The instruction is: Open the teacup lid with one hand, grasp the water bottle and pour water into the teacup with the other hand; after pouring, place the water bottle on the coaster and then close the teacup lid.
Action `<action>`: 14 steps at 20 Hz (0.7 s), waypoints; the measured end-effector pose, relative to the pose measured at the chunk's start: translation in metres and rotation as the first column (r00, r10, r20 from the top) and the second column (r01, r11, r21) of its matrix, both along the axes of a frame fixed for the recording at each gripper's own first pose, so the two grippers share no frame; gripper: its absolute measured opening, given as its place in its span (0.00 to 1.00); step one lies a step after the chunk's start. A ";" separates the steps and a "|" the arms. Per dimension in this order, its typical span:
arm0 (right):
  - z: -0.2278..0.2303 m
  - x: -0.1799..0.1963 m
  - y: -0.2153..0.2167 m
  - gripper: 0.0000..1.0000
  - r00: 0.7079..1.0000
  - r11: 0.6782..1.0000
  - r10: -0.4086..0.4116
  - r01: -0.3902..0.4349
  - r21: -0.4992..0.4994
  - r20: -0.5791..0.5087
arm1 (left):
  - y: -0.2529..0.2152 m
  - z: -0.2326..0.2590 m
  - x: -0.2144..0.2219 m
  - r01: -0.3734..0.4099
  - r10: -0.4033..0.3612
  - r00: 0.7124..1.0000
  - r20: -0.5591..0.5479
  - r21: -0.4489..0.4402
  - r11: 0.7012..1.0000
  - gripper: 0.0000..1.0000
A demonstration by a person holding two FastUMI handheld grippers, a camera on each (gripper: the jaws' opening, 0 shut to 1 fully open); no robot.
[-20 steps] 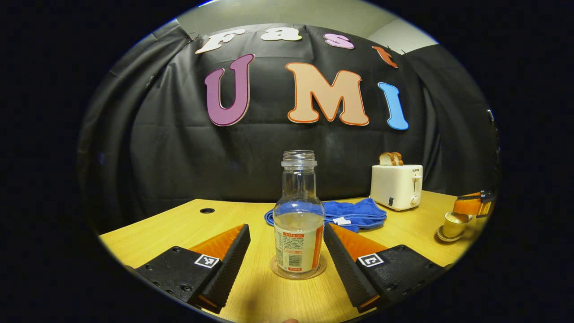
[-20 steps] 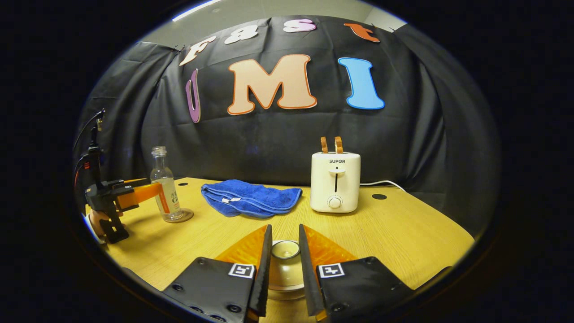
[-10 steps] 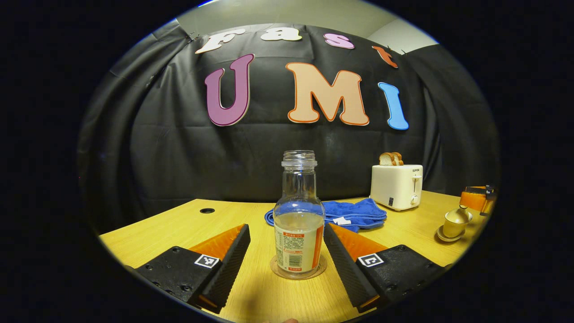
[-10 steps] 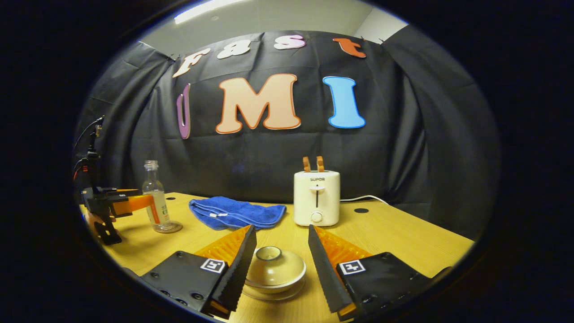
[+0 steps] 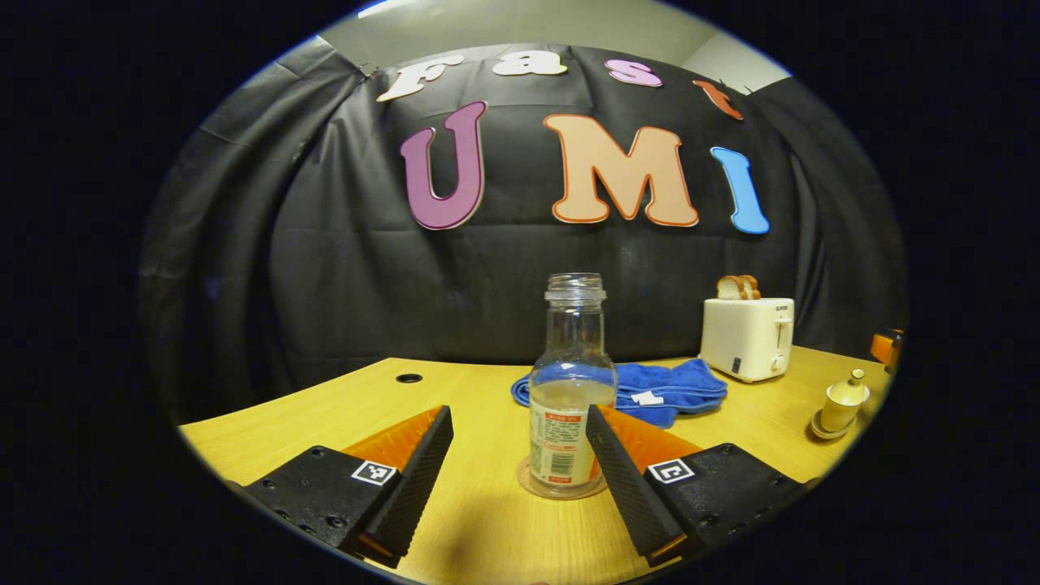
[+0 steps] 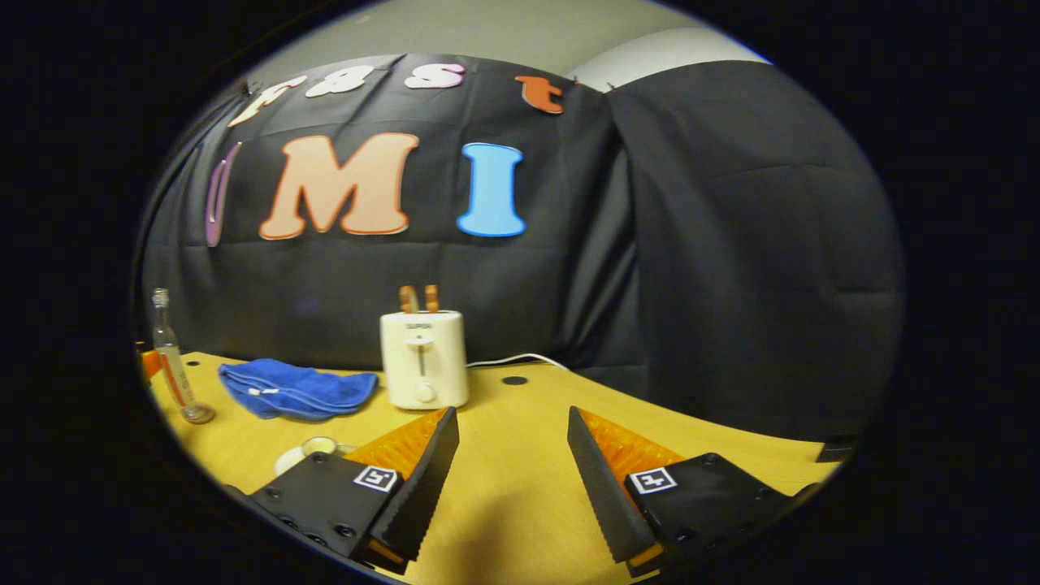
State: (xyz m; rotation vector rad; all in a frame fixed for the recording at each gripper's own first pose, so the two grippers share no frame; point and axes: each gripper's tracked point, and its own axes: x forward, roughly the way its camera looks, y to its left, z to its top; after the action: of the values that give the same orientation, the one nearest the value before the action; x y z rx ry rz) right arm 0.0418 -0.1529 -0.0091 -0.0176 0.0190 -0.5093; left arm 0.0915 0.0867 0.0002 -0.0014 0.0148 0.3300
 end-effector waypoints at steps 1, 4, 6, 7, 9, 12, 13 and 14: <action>0.001 -0.004 -0.006 0.87 0.999 0.999 -0.034 0.034 -0.002 0.001 | 0.006 0.000 -0.005 -0.042 0.042 0.999 -0.001 0.002 0.999 0.96; 0.001 -0.007 -0.009 0.87 0.998 0.998 -0.066 0.066 -0.006 0.001 | 0.018 -0.001 -0.018 -0.145 0.145 0.989 -0.006 0.003 0.989 0.96; 0.000 -0.007 -0.011 0.87 0.997 0.997 -0.076 0.076 -0.007 0.002 | 0.026 0.000 -0.025 -0.204 0.204 0.979 -0.007 0.005 0.979 0.96; 0.000 -0.008 -0.013 0.87 0.996 0.996 -0.088 0.088 -0.008 0.003 | 0.026 0.000 -0.028 -0.222 0.222 0.975 -0.006 0.006 0.975 0.96; 0.000 -0.010 -0.014 0.87 0.995 0.995 -0.102 0.102 -0.009 0.004 | 0.024 -0.001 -0.031 -0.233 0.233 0.972 -0.008 0.006 0.972 0.96; 0.001 -0.011 -0.014 0.87 0.995 0.995 -0.101 0.101 -0.009 0.004 | 0.024 -0.001 -0.030 -0.234 0.234 0.972 -0.008 0.006 0.972 0.96; 0.000 -0.010 -0.014 0.87 0.995 0.995 -0.100 0.100 -0.009 0.004 | 0.024 -0.001 -0.030 -0.234 0.234 0.972 -0.007 0.005 0.972 0.96; 0.001 -0.011 -0.014 0.87 0.995 0.995 -0.100 0.100 -0.009 0.004 | 0.024 -0.001 -0.031 -0.234 0.234 0.972 -0.008 0.005 0.972 0.96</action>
State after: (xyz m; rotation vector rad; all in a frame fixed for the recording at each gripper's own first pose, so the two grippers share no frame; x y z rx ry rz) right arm 0.0313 -0.1665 -0.0084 -0.0244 0.0137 -0.6097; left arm 0.0609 0.1110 -0.0003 0.0027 0.0224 0.5661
